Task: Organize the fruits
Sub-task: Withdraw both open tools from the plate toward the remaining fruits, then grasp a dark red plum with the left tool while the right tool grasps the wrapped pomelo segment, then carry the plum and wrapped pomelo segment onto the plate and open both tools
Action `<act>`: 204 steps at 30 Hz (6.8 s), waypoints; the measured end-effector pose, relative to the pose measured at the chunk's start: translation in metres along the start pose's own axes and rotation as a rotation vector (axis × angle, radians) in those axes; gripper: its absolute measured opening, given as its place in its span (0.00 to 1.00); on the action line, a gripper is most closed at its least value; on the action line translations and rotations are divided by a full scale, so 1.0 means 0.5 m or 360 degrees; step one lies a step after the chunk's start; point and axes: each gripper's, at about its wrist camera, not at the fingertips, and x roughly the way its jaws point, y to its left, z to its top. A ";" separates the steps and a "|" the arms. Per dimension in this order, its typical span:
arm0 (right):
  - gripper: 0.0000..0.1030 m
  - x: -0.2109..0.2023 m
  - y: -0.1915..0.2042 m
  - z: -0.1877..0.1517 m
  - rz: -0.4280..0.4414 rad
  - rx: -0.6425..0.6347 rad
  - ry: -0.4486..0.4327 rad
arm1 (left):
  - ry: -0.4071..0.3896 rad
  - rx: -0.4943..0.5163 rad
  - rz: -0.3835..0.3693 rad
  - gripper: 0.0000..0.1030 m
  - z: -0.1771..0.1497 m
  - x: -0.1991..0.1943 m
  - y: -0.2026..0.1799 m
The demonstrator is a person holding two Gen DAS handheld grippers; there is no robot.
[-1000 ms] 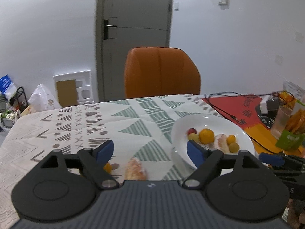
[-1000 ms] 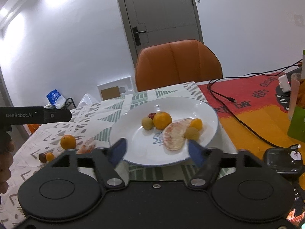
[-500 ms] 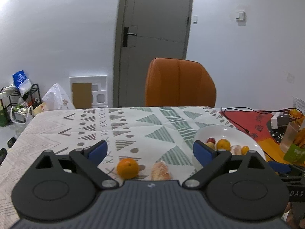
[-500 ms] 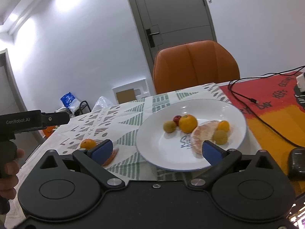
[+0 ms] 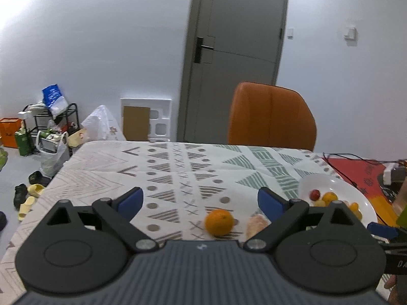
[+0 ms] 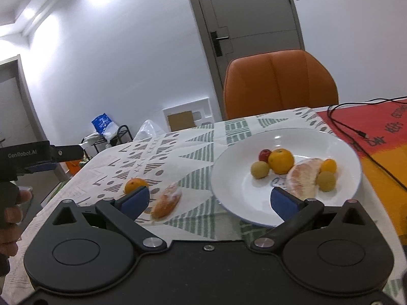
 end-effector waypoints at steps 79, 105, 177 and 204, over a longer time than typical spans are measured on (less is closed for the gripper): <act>0.32 0.234 0.188 -0.036 -0.0054 -0.0503 0.0318 | 0.0339 -0.0219 0.0000 0.19 -0.087 0.088 0.172; 0.31 0.117 0.114 -0.017 -0.0034 -0.0346 0.0170 | 0.0275 -0.0080 -0.0100 0.19 -0.063 0.048 0.065; 0.58 -0.066 -0.158 -0.018 -0.0374 0.0091 -0.0025 | 0.0245 0.0321 -0.0526 0.19 -0.036 0.100 -0.292; 0.68 -0.069 -0.130 -0.010 -0.0347 0.0055 -0.0032 | 0.0132 0.0295 -0.0381 0.81 0.000 0.073 -0.232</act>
